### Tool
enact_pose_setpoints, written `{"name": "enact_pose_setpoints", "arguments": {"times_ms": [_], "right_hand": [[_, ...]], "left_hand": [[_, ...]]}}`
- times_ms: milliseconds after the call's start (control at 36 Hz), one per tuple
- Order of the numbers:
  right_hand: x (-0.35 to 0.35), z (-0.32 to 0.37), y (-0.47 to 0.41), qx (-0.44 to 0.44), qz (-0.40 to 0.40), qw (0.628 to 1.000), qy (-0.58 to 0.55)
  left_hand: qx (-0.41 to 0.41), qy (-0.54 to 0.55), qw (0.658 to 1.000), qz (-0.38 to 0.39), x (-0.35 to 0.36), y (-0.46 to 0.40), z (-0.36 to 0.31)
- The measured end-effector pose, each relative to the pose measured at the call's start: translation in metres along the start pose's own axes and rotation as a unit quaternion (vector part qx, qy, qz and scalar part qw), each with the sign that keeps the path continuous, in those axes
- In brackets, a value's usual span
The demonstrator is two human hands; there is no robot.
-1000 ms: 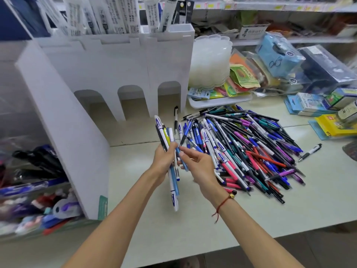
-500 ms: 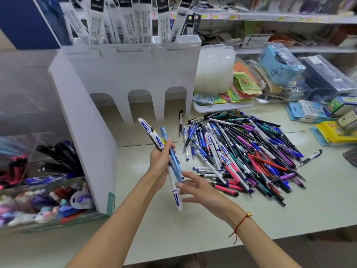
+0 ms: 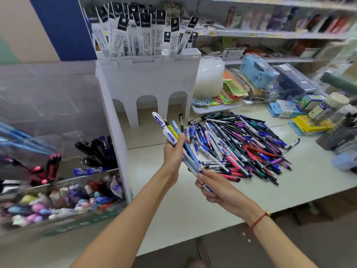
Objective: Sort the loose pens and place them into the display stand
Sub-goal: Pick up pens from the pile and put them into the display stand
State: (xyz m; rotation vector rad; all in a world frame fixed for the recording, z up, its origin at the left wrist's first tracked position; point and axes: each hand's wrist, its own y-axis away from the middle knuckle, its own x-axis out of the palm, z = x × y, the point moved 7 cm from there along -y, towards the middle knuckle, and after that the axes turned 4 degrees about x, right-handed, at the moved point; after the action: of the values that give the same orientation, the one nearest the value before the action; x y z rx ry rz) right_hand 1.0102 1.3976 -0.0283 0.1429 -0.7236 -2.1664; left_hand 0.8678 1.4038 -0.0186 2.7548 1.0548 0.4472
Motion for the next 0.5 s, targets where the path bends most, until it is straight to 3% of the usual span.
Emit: {"name": "enact_pose_setpoints", "arguments": {"times_ms": [167,361,500], "right_hand": [[0.031,-0.002,0.042,-0.063,-0.054,0.996,-0.033],[0.089,0.013,0.082,-0.118,-0.051,0.991,-0.047],[0.112,0.014,0.101,-0.112,-0.056,0.992,0.018]], "left_hand": [[0.053,0.024,0.996,0.065,-0.009,0.05,-0.038],[0.151,0.072,0.978,0.122,-0.051,0.108,-0.105],[0.173,0.113,0.975,0.079,-0.1,0.122,-0.143]]}}
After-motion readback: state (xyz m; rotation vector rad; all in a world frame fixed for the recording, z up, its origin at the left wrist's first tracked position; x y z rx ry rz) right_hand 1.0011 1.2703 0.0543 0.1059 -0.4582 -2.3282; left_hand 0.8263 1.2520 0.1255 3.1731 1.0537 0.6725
